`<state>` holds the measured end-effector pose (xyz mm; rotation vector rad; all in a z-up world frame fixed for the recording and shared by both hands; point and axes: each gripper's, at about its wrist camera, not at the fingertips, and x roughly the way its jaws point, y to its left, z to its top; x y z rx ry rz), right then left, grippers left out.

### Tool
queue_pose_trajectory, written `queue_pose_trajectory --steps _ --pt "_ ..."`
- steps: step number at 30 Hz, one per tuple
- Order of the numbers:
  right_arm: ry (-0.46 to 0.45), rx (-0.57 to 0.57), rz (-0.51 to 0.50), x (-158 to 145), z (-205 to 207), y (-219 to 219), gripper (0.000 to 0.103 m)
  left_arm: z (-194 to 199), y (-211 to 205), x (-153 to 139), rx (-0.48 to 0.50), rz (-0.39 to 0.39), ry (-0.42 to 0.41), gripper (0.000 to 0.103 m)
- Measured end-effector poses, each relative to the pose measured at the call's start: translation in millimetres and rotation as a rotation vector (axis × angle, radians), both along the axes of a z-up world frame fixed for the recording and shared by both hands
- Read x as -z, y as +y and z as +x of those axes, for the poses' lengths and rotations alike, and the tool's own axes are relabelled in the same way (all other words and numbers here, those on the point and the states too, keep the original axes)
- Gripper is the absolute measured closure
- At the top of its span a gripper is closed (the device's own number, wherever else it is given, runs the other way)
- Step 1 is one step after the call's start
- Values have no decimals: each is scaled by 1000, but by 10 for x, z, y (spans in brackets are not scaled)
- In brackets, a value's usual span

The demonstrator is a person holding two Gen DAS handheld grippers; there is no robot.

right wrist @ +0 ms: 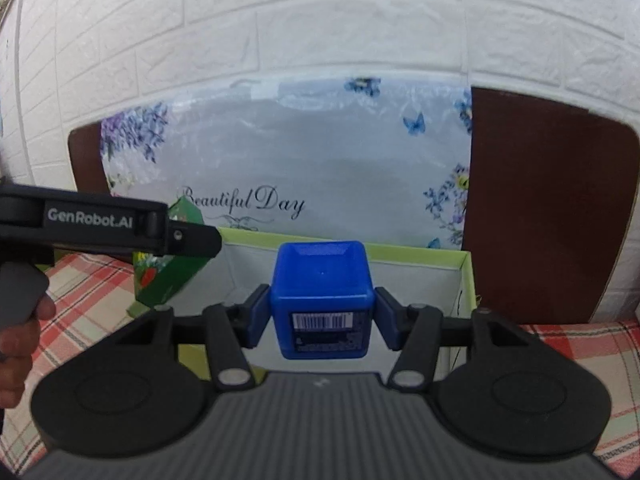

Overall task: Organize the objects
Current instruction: 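Lower the green packet and blue bottle into the lime box, open both tools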

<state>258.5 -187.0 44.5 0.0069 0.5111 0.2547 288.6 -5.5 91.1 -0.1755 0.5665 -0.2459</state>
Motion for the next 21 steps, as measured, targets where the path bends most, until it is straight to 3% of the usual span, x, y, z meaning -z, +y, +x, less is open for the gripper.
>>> queue_pose_trajectory --steps 3,6,8,12,16,21 --pt "32 -4 -15 175 241 57 49 198 19 147 -16 12 32 16" --pt "67 -23 -51 315 397 123 47 368 23 283 -11 14 87 8" --pt "61 -14 -105 382 438 176 24 471 -1 362 1 17 133 8" --pt "21 -14 -109 340 311 133 9 422 -55 314 -3 45 115 8" --pt "-31 19 -89 117 70 32 0 202 -63 79 -28 51 33 8" --pt "-75 51 -43 -206 -351 -94 0 -298 -73 -303 -83 111 -81 8"
